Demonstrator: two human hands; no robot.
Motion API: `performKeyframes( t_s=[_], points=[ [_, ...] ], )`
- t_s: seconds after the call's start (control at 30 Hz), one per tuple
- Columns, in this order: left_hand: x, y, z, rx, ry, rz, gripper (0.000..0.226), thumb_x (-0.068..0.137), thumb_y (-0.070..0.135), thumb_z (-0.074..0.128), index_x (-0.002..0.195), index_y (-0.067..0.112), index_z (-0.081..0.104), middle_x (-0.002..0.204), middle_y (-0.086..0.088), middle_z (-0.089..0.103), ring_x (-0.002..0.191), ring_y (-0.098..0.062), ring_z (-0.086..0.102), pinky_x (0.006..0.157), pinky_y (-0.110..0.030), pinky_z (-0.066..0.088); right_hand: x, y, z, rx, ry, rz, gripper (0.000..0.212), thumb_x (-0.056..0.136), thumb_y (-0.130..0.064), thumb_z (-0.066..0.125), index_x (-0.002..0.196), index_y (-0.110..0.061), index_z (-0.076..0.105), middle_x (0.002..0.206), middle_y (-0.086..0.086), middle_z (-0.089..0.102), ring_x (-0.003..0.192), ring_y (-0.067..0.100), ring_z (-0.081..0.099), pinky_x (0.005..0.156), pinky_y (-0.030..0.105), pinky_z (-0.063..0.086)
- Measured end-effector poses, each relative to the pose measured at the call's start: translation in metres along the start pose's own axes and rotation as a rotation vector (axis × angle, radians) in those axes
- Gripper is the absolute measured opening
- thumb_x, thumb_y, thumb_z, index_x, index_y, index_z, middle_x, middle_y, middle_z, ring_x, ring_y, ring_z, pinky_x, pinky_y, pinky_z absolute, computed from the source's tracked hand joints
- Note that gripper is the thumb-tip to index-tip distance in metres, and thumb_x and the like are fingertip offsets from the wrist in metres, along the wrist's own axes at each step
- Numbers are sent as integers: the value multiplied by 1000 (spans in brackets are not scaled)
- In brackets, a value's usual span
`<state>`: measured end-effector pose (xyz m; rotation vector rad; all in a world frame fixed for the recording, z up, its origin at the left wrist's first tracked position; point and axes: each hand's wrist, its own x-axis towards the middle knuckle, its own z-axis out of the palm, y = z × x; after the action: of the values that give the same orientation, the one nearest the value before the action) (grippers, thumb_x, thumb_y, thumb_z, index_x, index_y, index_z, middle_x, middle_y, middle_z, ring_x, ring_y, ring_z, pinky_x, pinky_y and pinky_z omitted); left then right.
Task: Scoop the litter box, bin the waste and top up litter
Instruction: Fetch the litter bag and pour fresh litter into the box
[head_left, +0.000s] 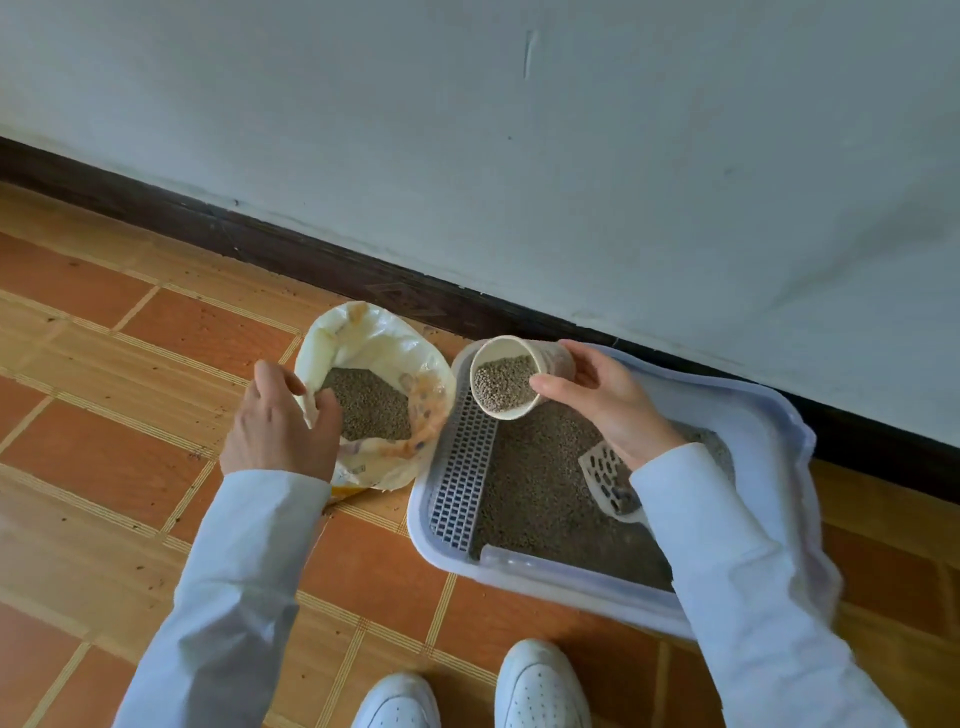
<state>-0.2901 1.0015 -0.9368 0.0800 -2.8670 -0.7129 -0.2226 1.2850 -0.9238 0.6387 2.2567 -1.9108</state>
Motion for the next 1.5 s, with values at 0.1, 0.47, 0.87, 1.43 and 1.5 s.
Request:
performKeyframes(
  t_s=[0.1, 0.47, 0.87, 1.43, 1.5],
  points=[
    [2, 5, 4, -79, -31, -46, 25, 88, 21, 57, 100, 5, 42, 74, -16, 55, 64, -32, 48, 55, -38, 36, -12, 12, -21, -176, 15, 2, 71, 60, -48, 84, 122, -35, 53, 119, -12, 61, 109, 3, 58, 93, 30, 49],
    [0, 7, 17, -141, 22, -1, 15, 85, 9, 56, 94, 4, 45, 68, -14, 54, 64, -34, 51, 59, -38, 37, -36, 34, -42, -368, 45, -4, 88, 56, -44, 87, 131, -31, 43, 126, -8, 52, 115, 8, 52, 97, 32, 45],
    [-10, 35, 20, -71, 79, 501, 11, 82, 17, 54, 87, 8, 60, 86, -12, 56, 82, -32, 47, 69, -40, 38, -37, 23, -51, -419, 67, -14, 87, 58, -41, 86, 132, -34, 41, 127, -10, 49, 114, 7, 49, 92, 26, 38],
    [-16, 31, 29, -173, -119, 555, 17, 83, 22, 50, 84, 16, 66, 85, -2, 64, 81, -28, 55, 69, -42, 46, -41, 5, -64, -579, 121, -99, 92, 63, -33, 86, 139, -27, 34, 132, -6, 41, 117, 10, 42, 90, 25, 32],
    [-10, 24, 25, -177, -95, 523, 19, 83, 23, 49, 83, 15, 66, 84, -3, 64, 79, -29, 55, 69, -43, 47, -38, 2, -58, -566, 178, -150, 96, 64, -32, 86, 142, -26, 31, 134, -7, 38, 118, 7, 39, 91, 24, 31]
  ],
)
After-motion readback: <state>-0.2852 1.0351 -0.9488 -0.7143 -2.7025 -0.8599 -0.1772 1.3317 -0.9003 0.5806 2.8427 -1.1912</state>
